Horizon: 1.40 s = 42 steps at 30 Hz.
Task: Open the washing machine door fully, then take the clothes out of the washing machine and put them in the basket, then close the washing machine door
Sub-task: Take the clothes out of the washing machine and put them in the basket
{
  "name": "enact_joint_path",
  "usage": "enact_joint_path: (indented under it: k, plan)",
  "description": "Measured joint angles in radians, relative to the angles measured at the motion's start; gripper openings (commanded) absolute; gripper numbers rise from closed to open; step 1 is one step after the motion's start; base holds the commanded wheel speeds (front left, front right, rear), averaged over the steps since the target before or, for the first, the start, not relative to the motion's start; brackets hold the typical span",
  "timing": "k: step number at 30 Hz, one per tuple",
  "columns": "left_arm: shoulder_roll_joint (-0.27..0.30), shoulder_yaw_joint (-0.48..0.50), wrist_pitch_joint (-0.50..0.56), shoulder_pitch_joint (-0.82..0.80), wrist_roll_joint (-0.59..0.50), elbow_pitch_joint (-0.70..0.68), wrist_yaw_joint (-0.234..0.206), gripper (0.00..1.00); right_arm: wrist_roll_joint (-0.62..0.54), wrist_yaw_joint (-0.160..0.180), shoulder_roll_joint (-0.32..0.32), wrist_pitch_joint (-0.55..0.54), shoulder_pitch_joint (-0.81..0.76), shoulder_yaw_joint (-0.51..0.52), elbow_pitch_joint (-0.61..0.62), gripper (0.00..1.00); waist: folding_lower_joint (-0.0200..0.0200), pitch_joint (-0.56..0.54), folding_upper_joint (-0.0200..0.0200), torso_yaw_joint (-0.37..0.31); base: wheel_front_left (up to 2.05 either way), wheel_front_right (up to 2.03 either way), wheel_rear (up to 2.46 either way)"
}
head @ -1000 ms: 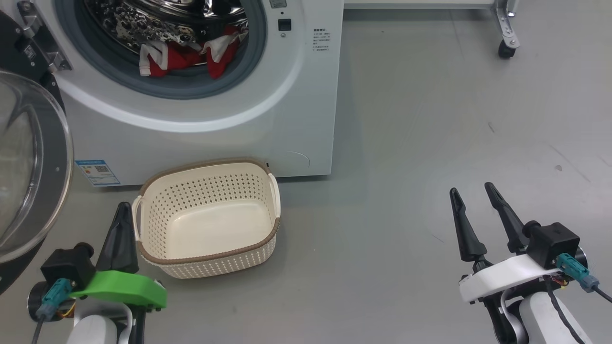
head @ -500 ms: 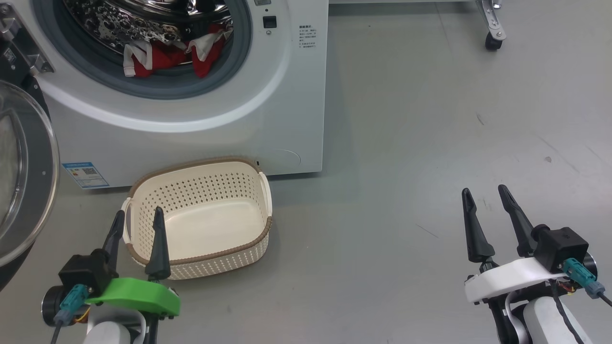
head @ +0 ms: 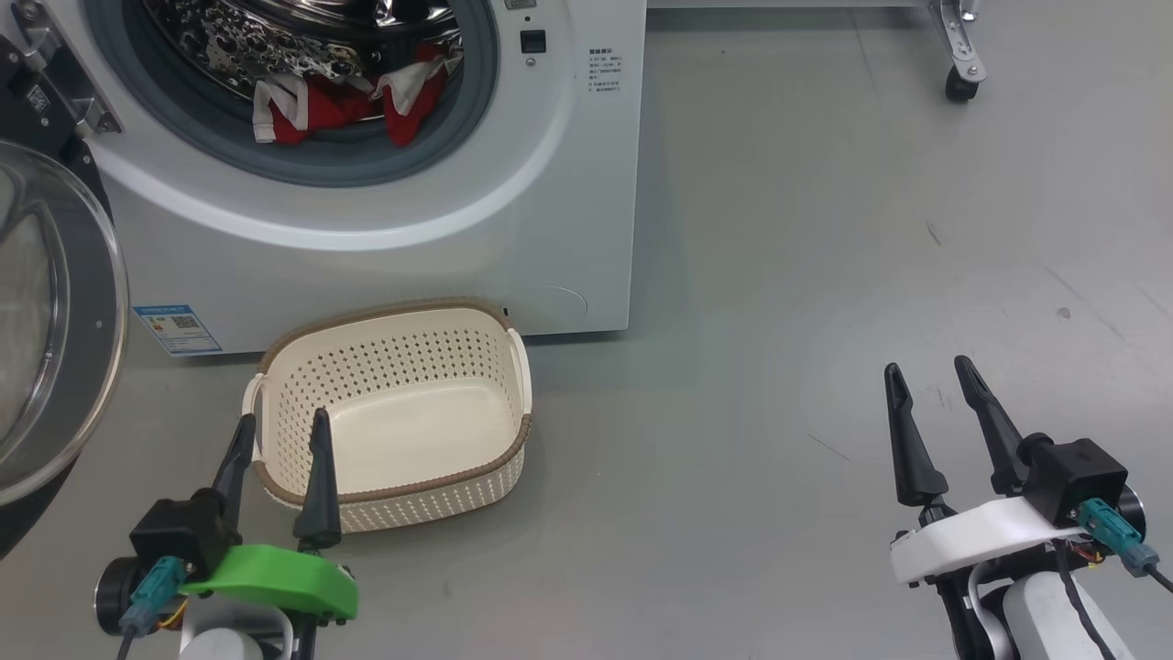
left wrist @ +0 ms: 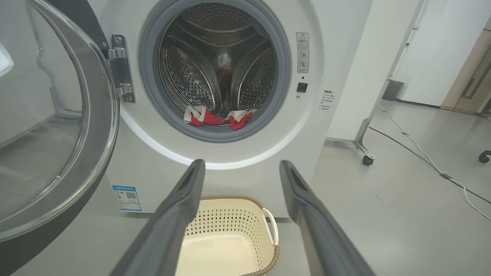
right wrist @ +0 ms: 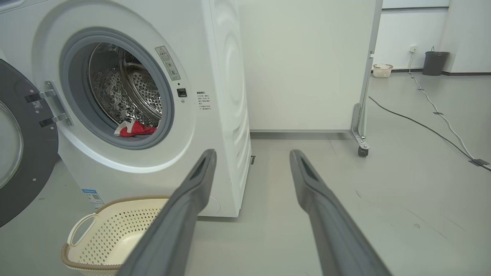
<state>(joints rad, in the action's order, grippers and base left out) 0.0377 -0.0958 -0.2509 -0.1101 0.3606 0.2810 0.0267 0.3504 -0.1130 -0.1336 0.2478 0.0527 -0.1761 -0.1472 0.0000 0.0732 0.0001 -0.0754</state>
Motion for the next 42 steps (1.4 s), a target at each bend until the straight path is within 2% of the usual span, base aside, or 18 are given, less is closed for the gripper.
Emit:
enact_joint_path:
  k: [18, 42]
  plan:
    - [0.0, -0.019, 0.0, 0.009, 0.026, -0.027, -0.04, 1.0, -0.01, 0.0, 0.001, 0.0, -0.001, 0.0, 0.006, 1.0, 0.0, 0.0, 0.0, 0.014, 0.0, 0.0, 0.0]
    - [0.0, -0.041, 0.0, 0.014, 0.03, -0.045, -0.061, 1.0, -0.02, -0.008, 0.007, 0.0, -0.003, -0.001, 0.006, 1.0, 0.0, -0.002, 0.0, 0.016, 0.0, 0.0, 0.0]
